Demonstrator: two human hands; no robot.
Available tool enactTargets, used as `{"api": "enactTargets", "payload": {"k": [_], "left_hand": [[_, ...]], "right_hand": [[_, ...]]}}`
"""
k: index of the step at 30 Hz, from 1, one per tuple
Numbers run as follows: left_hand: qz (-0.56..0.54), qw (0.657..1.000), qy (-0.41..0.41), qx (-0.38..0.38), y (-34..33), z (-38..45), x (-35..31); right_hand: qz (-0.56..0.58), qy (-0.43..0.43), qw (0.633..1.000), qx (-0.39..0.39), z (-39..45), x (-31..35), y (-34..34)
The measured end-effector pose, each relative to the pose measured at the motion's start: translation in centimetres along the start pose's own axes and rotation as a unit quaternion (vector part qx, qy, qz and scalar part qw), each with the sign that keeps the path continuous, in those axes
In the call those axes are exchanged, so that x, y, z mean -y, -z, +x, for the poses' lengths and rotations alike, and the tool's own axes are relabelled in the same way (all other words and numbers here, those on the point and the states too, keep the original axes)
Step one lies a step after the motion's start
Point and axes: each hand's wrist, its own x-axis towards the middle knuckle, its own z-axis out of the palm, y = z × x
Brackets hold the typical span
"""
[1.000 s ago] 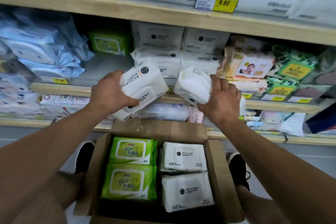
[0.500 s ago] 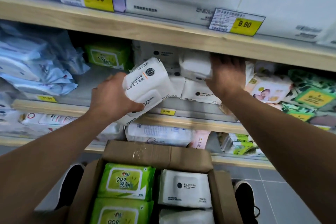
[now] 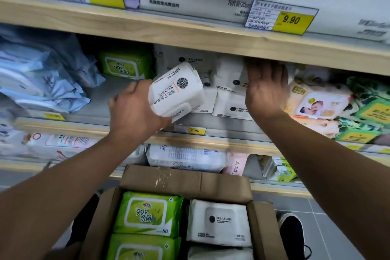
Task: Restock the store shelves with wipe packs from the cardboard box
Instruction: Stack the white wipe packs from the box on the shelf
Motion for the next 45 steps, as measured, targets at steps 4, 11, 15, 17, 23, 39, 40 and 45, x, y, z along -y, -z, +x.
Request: {"api": "enactTargets", "payload": {"k": [4, 11, 15, 17, 23, 39, 40, 45], "left_hand": [[0.039, 0.996, -0.030, -0.069, 0.2, 1.3, -0.8], [0.116, 0.986, -0.072, -0.094, -1.6, 4.9, -4.4], [0.166, 0.981, -0.089, -0.037, -2.9, 7.8, -5.7], [0.191, 0.978, -0.078, 0.013, -3.3, 9.4, -5.8], [0.215, 0.974, -0.059, 0.038, -4.6, 11.5, -6.2], [0.176, 0.982, -0.075, 0.004, -7.1, 10.9, -6.5], [0.174, 0.981, -0.082, -0.009, -7.3, 10.7, -6.2], [0.131, 0.976, -0.160, -0.064, -6.4, 7.2, -6.3]], "right_hand": [[0.041, 0.004, 0.999, 0.019, -1.3, 0.8, 1.0], [0.050, 0.019, 0.998, 0.029, -5.1, 1.3, 0.4], [0.069, -0.016, 0.996, 0.057, -5.8, 0.6, -0.2], [0.078, -0.034, 0.994, 0.075, -5.8, 0.3, -0.3], [0.094, -0.059, 0.985, 0.135, -6.1, 0.2, -1.3], [0.141, -0.098, 0.973, 0.154, -6.0, 1.5, -1.1], [0.138, -0.096, 0.973, 0.157, -6.0, 1.6, -0.9], [0.142, -0.080, 0.966, 0.200, -6.9, 2.3, 1.1]]}}
